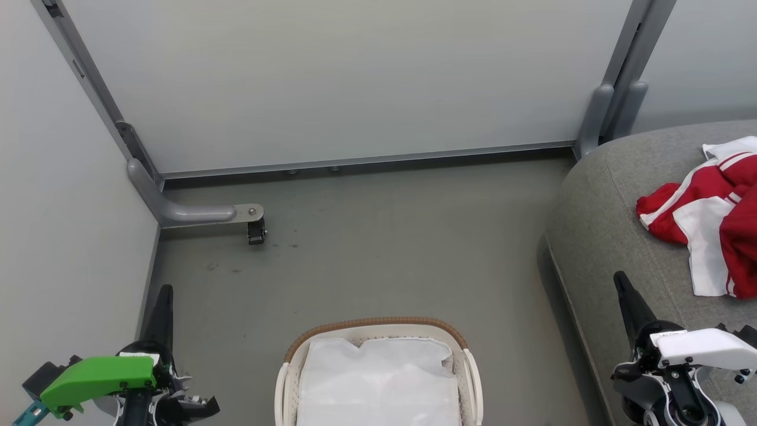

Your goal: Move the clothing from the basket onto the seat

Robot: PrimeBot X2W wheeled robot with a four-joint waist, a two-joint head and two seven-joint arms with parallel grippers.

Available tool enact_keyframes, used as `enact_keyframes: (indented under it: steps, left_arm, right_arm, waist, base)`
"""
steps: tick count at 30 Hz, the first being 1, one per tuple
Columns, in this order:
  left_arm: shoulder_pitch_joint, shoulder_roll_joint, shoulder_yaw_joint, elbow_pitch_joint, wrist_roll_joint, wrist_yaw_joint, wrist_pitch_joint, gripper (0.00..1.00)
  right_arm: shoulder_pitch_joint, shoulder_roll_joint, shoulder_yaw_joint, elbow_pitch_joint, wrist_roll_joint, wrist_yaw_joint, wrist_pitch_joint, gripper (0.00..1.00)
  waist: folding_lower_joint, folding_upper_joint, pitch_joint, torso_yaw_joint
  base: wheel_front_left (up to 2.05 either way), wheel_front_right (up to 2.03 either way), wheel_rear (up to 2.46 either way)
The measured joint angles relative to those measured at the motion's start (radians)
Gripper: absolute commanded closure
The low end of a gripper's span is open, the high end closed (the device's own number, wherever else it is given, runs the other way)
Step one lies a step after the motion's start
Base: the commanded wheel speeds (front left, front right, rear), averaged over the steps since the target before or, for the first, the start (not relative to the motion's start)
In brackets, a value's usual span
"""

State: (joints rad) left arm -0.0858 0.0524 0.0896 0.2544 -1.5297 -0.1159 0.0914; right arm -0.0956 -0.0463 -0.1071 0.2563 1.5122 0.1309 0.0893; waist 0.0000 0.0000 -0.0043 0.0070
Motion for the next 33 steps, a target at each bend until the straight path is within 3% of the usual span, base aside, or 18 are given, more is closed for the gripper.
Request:
enact_keyframes:
  steps: [15, 33]
  left_arm:
    - [-0.018, -0.002, 0.027, -0.008, -0.080, -0.013, 0.023, 1.00]
    - [-0.018, -0.002, 0.027, -0.009, -0.080, -0.013, 0.023, 1.00]
  right_arm:
    - [-0.008, -0.001, -0.006, -0.010, 0.099, 0.000, 0.025, 1.00]
    - [-0.009, -0.001, -0.007, -0.010, 0.099, 0.000, 0.025, 1.00]
  waist:
    - [0.0000, 0.0000, 0.007, -0.007]
    - [0.0000, 0.0000, 0.007, -0.007]
  base:
    - [0.00, 0.00, 0.00]
    - [0.00, 0.00, 0.00]
